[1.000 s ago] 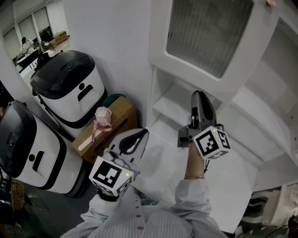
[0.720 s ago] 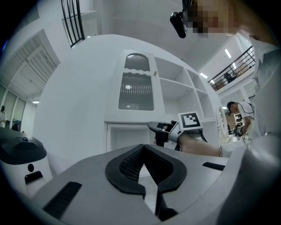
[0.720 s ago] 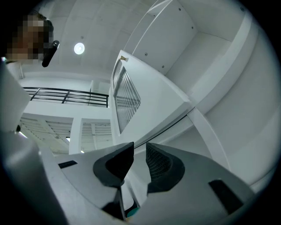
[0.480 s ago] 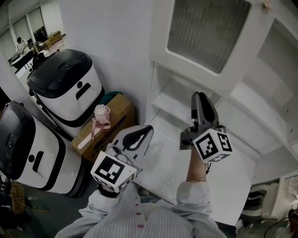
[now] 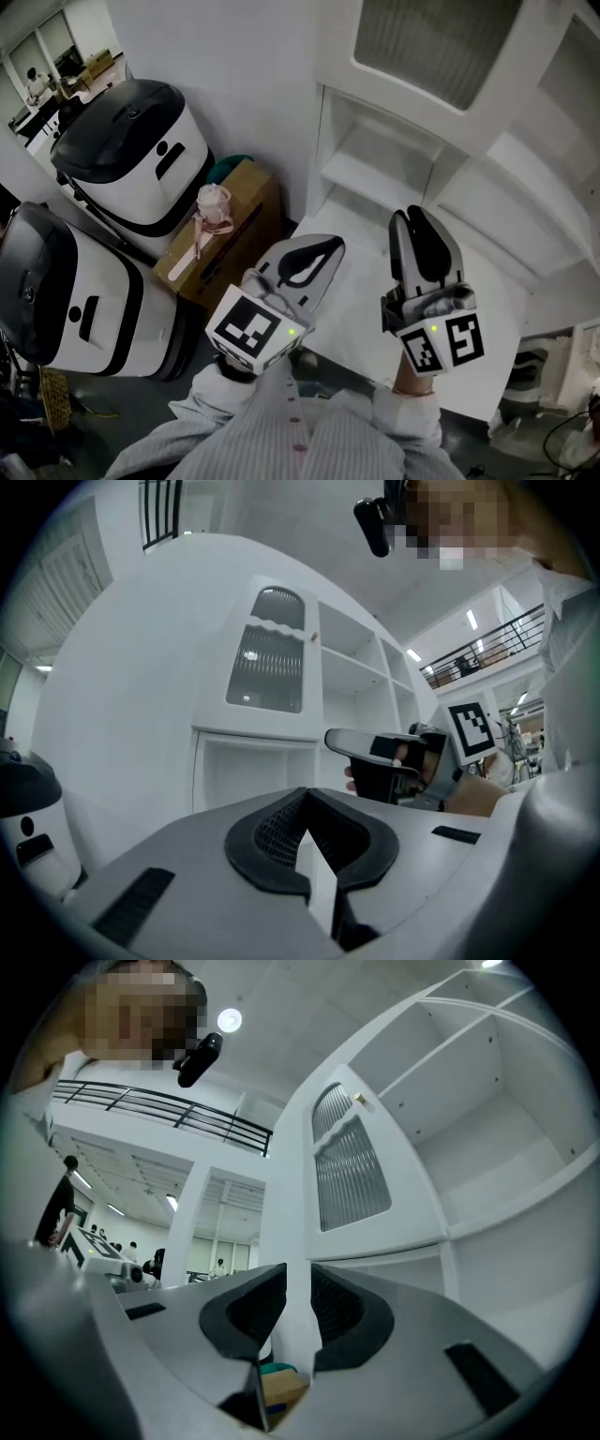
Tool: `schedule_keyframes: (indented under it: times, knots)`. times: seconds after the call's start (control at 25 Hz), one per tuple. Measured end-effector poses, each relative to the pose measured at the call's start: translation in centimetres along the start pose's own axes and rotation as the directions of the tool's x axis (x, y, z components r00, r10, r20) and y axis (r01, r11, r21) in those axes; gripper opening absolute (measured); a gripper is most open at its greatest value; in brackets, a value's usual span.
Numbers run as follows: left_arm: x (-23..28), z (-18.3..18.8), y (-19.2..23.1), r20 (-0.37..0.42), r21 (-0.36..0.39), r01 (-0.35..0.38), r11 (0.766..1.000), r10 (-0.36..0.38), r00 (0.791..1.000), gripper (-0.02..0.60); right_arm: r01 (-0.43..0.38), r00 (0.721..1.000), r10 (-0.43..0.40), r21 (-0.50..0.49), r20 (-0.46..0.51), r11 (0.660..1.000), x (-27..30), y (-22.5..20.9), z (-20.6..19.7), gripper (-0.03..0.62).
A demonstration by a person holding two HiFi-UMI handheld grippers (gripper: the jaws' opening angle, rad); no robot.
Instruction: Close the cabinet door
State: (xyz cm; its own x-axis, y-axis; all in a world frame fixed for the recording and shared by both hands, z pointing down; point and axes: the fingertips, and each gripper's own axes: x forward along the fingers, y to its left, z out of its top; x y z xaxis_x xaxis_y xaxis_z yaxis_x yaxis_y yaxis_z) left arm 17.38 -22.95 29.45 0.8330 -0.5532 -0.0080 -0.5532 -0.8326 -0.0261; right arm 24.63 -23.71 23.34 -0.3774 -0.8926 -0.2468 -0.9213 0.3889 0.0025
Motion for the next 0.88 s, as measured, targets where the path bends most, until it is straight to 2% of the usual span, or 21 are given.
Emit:
schedule_keyframes:
  times: [0.32,0.64,0.88]
  knots:
    - [-2.4,-3.2,0.2,-0.005,-0.028,0.051,0.998,-0.051,0.999,0.009,-0.011,0.996,0.011,-0.005,-0.091,1.000,-2.2,5.6,-5.5,0.037]
    - [-2.7,-5.2,0.6,-0.001,-0.063,0.067,0.996,-0.067,0.998,0.011,0.024,0.984,-0.019,0.025,-0.180,0.999,-2.8,7.0,-9.6,0.028]
    - [-2.3,-5.1,0.4,0.020,-0.059,0.094,0.994,-0.093,0.995,0.009,0.040,0.978,-0.033,0.027,-0.205,0.999,-3.0,7.0,-10.6,0.025]
